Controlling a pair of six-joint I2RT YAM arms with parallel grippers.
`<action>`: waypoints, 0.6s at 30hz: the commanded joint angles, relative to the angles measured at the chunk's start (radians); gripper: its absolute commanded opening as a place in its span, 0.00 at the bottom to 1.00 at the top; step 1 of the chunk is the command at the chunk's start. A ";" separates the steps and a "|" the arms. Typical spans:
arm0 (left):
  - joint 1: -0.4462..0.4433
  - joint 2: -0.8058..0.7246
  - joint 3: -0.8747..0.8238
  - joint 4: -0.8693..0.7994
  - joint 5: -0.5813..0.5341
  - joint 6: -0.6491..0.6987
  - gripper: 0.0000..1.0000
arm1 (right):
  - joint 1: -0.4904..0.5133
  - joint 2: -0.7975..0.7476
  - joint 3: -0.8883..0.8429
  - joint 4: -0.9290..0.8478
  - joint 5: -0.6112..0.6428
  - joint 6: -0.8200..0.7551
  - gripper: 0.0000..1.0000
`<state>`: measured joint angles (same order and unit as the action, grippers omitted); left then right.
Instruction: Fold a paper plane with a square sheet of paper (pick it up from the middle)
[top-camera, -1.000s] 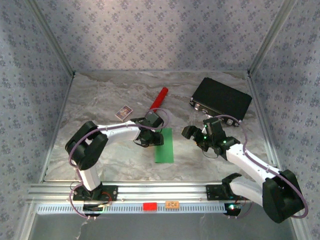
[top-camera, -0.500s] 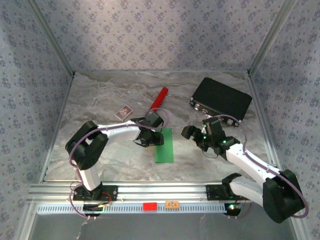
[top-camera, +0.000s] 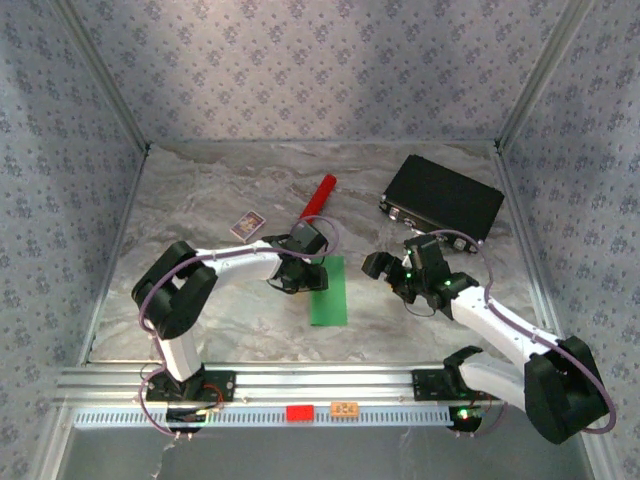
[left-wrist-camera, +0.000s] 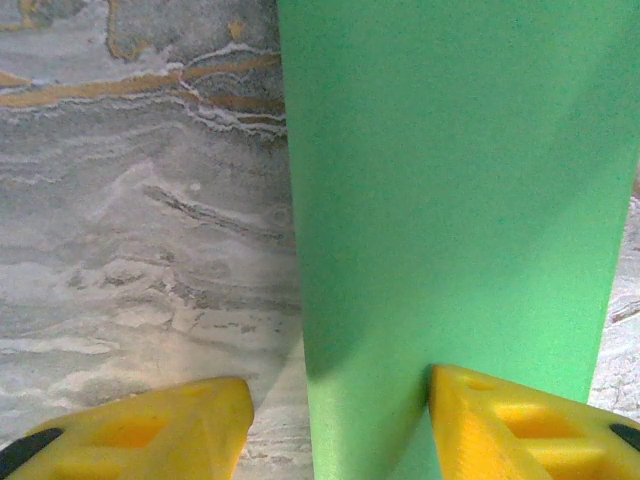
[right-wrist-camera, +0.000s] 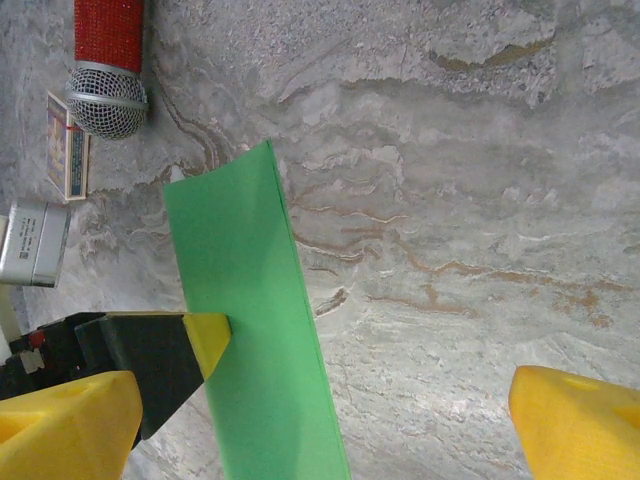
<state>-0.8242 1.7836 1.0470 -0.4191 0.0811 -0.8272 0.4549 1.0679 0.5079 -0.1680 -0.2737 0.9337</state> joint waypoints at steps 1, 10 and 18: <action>0.015 0.096 -0.035 0.022 -0.058 0.016 0.53 | 0.009 0.009 0.021 0.006 -0.009 -0.019 0.95; 0.016 0.097 -0.036 0.022 -0.059 0.011 0.53 | 0.064 0.141 0.053 0.101 -0.094 -0.049 0.65; 0.015 0.096 -0.038 0.024 -0.061 0.011 0.53 | 0.126 0.284 0.113 0.117 -0.087 -0.064 0.37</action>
<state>-0.8242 1.7844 1.0470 -0.4194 0.0807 -0.8276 0.5678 1.3243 0.5888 -0.0624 -0.3565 0.8814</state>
